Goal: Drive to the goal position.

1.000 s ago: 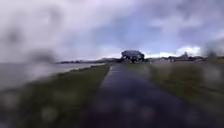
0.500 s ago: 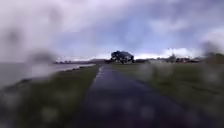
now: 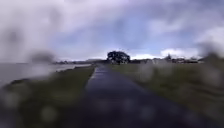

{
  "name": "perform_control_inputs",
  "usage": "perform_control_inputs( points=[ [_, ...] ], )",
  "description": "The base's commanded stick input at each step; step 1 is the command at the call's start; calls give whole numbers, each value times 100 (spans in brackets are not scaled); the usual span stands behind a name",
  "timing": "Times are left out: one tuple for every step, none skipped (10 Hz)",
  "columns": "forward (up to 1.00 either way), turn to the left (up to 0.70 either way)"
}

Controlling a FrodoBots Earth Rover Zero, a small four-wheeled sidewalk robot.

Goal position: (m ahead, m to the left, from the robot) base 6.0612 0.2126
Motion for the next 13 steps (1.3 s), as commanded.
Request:
perform_control_inputs(
  points=[
    [70,0],
    [70,0],
    [70,0],
    [70,0],
    [70,0],
    [70,0],
    [70,0],
    [70,0],
    [70,0],
    [70,0],
    [70,0],
    [70,0],
    [70,0]
  ],
)
